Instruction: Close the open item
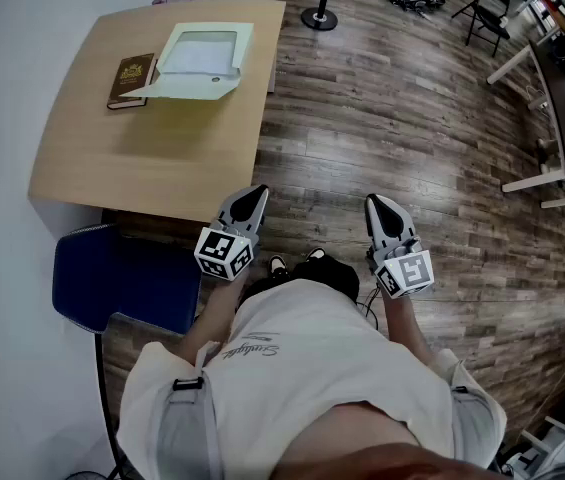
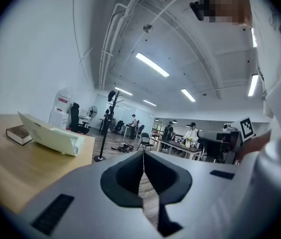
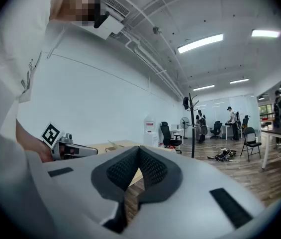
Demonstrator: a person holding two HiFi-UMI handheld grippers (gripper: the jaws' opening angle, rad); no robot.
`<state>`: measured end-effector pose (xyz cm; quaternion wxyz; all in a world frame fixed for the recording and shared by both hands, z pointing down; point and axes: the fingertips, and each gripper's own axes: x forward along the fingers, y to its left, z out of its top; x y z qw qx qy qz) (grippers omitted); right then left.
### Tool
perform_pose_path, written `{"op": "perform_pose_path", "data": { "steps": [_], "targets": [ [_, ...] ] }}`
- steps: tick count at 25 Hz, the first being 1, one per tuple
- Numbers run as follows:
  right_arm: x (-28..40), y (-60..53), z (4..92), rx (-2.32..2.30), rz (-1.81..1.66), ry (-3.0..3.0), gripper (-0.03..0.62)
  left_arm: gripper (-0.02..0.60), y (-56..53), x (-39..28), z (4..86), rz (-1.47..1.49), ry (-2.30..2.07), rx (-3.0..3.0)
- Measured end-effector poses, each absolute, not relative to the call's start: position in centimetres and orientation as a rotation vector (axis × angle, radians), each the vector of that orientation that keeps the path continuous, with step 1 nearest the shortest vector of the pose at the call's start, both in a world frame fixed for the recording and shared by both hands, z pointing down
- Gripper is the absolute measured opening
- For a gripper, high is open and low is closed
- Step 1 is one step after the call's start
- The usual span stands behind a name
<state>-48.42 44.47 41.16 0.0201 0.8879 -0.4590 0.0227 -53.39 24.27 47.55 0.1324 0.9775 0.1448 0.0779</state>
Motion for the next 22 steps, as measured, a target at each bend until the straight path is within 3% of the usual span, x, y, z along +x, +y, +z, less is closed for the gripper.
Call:
{"op": "perform_pose_path", "data": {
  "steps": [11,22],
  "targets": [
    [-48.5,44.1,41.9,2.758,0.119,-1.358,-0.005,0.015,24.2,-52.0,48.3,0.218,0.484,2.799],
    [-44.5,45.0,45.7,2.798,0.243,-1.318,-0.005,0.015,25.4,-47.6,51.1,0.325,0.520,2.767]
  ]
}}
